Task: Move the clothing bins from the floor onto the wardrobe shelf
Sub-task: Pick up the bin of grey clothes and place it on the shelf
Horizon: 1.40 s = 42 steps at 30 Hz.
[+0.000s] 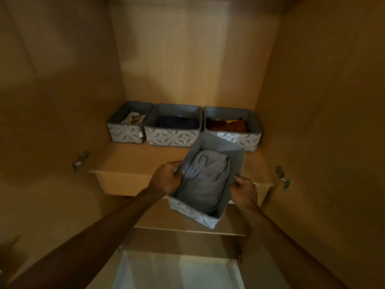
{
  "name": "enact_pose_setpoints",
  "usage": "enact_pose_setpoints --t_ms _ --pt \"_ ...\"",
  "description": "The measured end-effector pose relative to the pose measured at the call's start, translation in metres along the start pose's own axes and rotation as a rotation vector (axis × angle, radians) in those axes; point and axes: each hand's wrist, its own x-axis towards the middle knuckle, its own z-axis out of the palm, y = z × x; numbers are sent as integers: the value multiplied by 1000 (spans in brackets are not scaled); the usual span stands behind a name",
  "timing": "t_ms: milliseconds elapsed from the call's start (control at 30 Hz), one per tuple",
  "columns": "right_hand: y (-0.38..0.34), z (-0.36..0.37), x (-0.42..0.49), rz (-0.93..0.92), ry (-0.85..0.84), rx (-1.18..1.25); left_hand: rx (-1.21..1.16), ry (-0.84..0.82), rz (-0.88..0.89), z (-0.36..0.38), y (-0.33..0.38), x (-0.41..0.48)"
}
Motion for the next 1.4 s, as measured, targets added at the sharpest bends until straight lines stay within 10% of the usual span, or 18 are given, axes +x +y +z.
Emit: enact_pose_setpoints --t_ms 467,767,1400 --pt "-22 22 76 348 67 494 -45 -421 181 46 -8 94" --pt "0 9 75 91 -79 -442 -81 -377 194 68 -10 122" --pt "55 -19 125 -95 -112 -406 -181 -327 36 98 -3 146"
